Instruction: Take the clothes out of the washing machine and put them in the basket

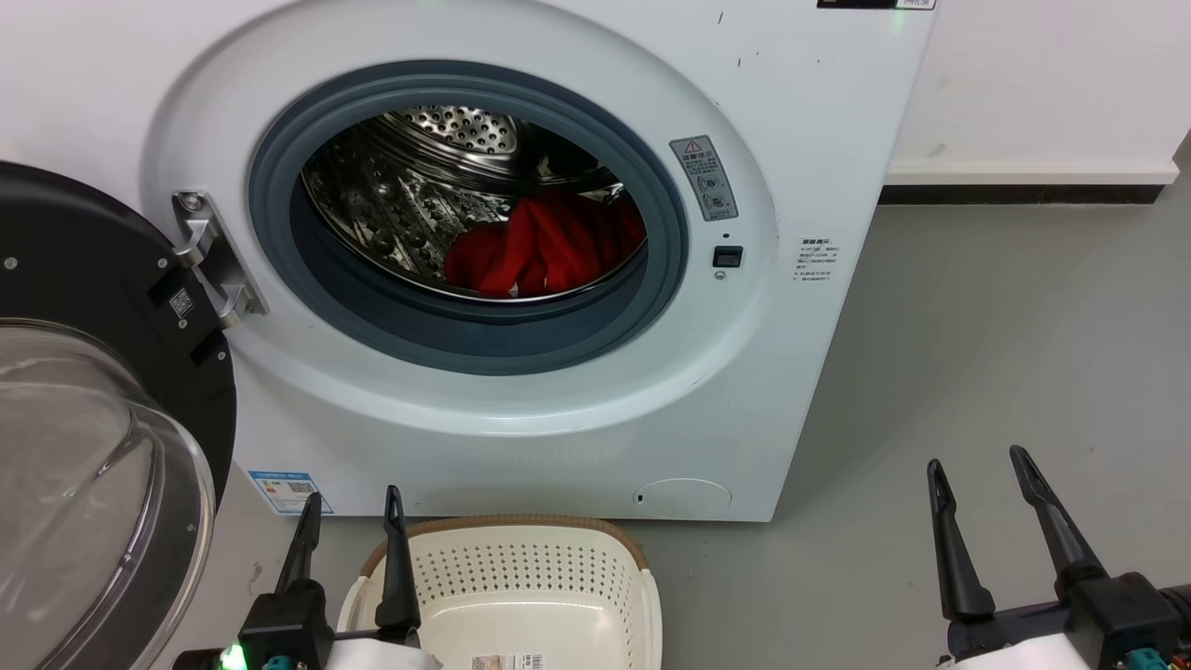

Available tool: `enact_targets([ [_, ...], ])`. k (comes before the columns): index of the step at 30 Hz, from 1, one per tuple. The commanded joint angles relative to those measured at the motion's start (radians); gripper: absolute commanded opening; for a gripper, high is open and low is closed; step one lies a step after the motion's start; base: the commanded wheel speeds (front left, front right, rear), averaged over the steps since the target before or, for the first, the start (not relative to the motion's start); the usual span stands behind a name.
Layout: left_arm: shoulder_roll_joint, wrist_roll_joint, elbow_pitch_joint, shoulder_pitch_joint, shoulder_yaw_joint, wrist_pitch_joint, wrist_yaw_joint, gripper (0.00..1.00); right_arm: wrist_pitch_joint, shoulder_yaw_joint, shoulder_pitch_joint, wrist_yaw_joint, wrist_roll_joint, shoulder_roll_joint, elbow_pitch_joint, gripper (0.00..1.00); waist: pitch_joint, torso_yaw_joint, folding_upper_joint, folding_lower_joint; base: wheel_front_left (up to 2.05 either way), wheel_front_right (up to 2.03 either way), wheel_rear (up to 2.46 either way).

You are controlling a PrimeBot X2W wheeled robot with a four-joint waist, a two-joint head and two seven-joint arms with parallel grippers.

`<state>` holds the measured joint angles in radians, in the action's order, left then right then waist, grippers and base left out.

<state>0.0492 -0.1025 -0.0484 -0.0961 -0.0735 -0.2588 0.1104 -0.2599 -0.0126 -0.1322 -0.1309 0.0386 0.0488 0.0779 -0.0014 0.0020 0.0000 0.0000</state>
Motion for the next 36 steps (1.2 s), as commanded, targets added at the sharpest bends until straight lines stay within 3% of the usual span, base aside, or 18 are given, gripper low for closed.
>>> enact_targets([
  [1, 0.002, 0.008, 0.004, -0.01, -0.001, -0.009, 0.005, 1.0, -0.006, 0.0, -0.013, 0.0, 0.01, 0.003, 0.007, 1.0, 0.0, 0.0, 0.0, 0.0, 0.0, 0.0, 0.0],
  [30, 0.002, 0.001, -0.034, 0.002, 0.008, -0.007, 0.001, 1.0, -0.006, -0.004, -0.01, 0.0, -0.026, 0.002, -0.009, 1.0, 0.006, -0.002, 0.0, 0.0, 0.0, 0.0, 0.0],
  [36, 0.001, 0.005, -0.059, 0.048, 0.016, -0.007, -0.02, 1.0, -0.006, 0.003, 0.007, 0.0, -0.026, 0.002, -0.008, 1.0, 0.02, -0.013, 0.0, 0.0, 0.0, 0.0, 0.0],
])
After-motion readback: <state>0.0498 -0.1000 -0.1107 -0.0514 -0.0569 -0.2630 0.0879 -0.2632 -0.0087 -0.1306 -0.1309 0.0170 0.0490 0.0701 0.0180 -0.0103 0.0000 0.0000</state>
